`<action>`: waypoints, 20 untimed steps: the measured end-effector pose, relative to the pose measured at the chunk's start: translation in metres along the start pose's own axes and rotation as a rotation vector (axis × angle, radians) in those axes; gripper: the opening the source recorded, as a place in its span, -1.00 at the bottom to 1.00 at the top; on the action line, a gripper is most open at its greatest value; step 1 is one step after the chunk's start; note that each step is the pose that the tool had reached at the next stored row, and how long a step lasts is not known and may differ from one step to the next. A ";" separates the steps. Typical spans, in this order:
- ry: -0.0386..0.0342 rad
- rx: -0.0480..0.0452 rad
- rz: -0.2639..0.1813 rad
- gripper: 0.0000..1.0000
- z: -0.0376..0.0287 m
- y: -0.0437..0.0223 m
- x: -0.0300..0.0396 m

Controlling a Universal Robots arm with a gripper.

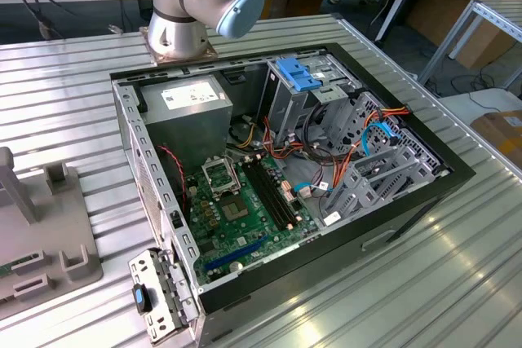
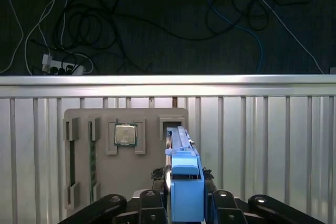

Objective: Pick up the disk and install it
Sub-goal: 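Pick up the disk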

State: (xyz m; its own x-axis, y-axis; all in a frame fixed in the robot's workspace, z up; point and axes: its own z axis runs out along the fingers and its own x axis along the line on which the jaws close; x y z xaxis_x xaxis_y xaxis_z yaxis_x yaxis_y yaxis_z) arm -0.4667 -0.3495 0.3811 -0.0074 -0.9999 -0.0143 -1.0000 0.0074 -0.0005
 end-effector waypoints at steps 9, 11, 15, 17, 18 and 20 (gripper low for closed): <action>0.0000 0.0001 0.000 -0.26 -0.0305 0.0000 -0.0004; 0.0000 0.0001 0.000 -0.26 -0.0396 0.0000 -0.0006; 0.0000 0.0004 0.000 -0.26 -0.0586 0.0000 -0.0008; 0.0000 0.0010 0.000 -0.26 -0.0652 0.0000 -0.0009; 0.0000 0.0012 0.000 -0.26 -0.0692 0.0000 -0.0009; 0.0001 0.0015 0.000 -0.26 -0.0716 -0.0001 -0.0010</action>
State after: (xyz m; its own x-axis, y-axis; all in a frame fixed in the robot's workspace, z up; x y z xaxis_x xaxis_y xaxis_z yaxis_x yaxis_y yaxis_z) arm -0.4666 -0.3495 0.4527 -0.0073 -0.9999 -0.0142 -1.0000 0.0074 -0.0020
